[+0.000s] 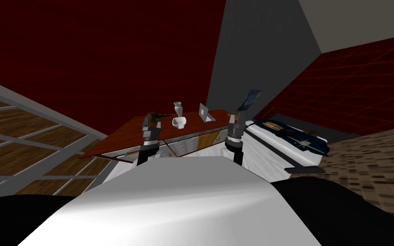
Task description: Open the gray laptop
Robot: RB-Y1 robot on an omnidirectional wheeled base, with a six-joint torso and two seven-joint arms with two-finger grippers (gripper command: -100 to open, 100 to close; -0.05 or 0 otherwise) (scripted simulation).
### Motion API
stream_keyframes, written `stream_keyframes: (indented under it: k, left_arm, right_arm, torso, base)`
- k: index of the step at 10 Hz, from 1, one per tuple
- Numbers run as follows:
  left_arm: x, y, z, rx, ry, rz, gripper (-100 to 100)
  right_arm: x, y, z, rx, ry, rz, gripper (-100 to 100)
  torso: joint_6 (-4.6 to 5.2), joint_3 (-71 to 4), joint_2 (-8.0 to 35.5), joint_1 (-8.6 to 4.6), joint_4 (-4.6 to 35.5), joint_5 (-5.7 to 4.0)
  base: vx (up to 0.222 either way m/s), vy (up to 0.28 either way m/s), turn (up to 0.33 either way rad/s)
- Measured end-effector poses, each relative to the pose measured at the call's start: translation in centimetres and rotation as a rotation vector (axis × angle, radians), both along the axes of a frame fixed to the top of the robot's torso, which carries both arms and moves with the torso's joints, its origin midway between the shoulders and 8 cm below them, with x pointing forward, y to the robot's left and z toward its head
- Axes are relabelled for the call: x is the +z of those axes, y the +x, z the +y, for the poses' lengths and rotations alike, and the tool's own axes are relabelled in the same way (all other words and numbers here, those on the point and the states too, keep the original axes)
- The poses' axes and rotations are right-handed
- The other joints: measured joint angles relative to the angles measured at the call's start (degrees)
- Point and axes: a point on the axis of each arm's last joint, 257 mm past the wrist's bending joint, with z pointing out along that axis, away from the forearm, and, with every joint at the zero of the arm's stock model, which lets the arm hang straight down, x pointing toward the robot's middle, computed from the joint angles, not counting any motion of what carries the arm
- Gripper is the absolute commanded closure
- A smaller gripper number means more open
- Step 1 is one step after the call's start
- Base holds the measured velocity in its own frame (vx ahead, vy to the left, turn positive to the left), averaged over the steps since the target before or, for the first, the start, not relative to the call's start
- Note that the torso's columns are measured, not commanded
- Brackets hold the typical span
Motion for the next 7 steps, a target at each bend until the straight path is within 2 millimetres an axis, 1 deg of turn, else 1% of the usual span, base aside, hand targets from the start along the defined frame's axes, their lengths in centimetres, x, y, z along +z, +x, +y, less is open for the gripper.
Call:
stream_keyframes:
  k: [1,2,7]
  left_arm:
    - [0.0,0.0,0.0,0.0,0.0,0.0,0]
    - [0.0,0.0,0.0,0.0,0.0,0.0,0]
    - [0.01,-0.01,0.0,0.0,0.0,0.0,0]
  right_arm:
    - [0.0,0.0,0.0,0.0,0.0,0.0,0]
    - [0.0,0.0,0.0,0.0,0.0,0.0,0]
    - [0.01,-0.01,0.0,0.0,0.0,0.0,0]
  torso:
    - [0.0,-4.67,2.32,0.0,2.35,0.0]
    - [0.0,-12.0,5.97,0.0,6.0,0.0]
    - [0.0,-53.81,26.93,0.0,26.91,0.0]
  base:
    - [0.0,0.0,0.0]
    - [0.0,0.0,0.0]
    - [0.0,0.0,0.0]
